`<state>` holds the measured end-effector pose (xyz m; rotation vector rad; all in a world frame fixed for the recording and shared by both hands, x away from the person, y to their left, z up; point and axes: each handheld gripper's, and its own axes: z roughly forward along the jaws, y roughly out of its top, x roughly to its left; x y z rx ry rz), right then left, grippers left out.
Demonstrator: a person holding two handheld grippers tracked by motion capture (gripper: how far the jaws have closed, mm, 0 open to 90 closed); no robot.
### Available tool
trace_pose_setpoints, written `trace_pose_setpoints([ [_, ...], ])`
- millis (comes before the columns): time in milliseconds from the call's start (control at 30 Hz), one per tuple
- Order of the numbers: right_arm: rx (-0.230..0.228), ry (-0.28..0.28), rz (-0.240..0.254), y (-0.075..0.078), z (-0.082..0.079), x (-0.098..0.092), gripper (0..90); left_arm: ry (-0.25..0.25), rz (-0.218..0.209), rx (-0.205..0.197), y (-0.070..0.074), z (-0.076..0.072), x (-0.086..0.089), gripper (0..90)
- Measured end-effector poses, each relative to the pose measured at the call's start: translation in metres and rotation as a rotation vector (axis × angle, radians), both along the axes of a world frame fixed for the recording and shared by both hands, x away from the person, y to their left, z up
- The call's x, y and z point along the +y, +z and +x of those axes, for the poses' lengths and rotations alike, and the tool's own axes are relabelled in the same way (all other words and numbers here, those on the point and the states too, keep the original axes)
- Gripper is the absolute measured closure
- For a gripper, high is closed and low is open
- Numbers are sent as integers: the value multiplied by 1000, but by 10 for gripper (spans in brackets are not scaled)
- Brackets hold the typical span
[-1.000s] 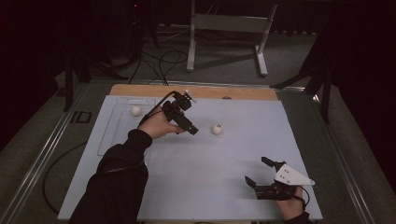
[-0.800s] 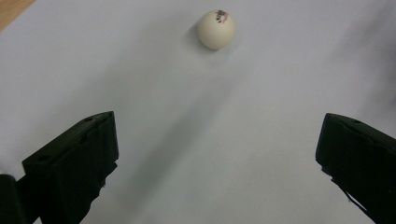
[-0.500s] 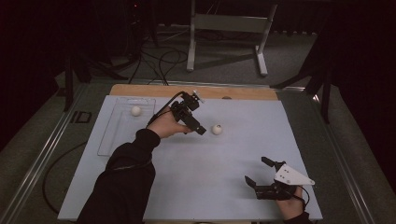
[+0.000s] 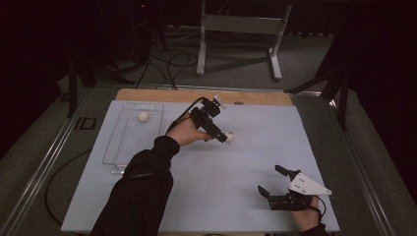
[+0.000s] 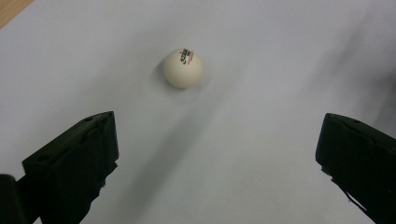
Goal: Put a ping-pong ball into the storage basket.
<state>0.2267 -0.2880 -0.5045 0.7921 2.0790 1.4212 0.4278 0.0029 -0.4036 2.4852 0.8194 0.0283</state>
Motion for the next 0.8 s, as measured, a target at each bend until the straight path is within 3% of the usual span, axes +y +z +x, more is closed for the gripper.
trace_pose_setpoints([
  [300, 5, 1, 4, 0, 0, 0, 84, 12, -36, -25, -2, 1, -10, 4],
  [533, 3, 2, 2, 0, 0, 0, 84, 16, -44, -68, -4, 2, -16, 4],
  [800, 4, 5, 3, 0, 0, 0, 84, 33, -50, -67, -14, 7, -22, 4],
])
